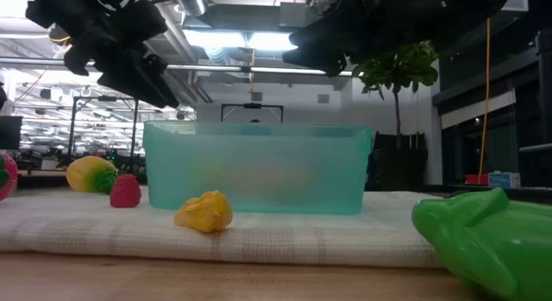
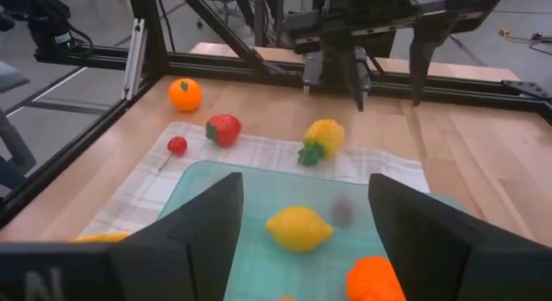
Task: Pick and placing Produce into tupperware
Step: Put the pink peach into the blue bin
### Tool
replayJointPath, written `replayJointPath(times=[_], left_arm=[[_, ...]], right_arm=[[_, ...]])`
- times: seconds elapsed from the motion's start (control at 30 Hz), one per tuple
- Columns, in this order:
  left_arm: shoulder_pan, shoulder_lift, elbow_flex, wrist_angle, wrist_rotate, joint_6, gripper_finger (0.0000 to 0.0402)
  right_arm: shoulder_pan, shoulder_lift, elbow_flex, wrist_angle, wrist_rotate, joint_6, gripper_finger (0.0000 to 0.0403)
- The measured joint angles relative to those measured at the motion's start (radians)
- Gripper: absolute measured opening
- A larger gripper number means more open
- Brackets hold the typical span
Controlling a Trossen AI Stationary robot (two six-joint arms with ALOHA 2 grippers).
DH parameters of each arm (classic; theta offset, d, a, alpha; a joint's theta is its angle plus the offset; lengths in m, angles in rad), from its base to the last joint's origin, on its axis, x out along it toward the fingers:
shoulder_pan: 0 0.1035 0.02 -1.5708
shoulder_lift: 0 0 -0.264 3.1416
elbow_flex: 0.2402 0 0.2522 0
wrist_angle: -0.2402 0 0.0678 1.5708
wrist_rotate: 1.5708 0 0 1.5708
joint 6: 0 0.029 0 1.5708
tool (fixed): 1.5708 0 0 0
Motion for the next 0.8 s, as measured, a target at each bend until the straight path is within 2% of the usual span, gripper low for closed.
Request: replayJointPath(times=[0.17, 0.5, 0.63, 0.8], left_arm=[[-0.011, 0.000, 0.000, -0.017, 0.042, -0.009, 0.0238], [-0.010, 0.013, 0.000, -0.023, 0.079, -0.039, 0.0226], [-0.009, 0.059, 0.001, -0.020, 0.124, -0.039, 0.0220], [-0.009, 0.142, 0.001, 0.019, 0.126, -0.037, 0.0219]], right_arm=[[0.000, 0.000, 0.000, 0.000, 0.000, 0.000, 0.0251], [0.000, 0.000, 0.000, 0.000, 0.000, 0.001, 0.0251], [0.000, 0.000, 0.000, 0.001, -0.001, 0.001, 0.0251], [0.000, 0.000, 0.000, 0.000, -0.001, 0.002, 0.0251]])
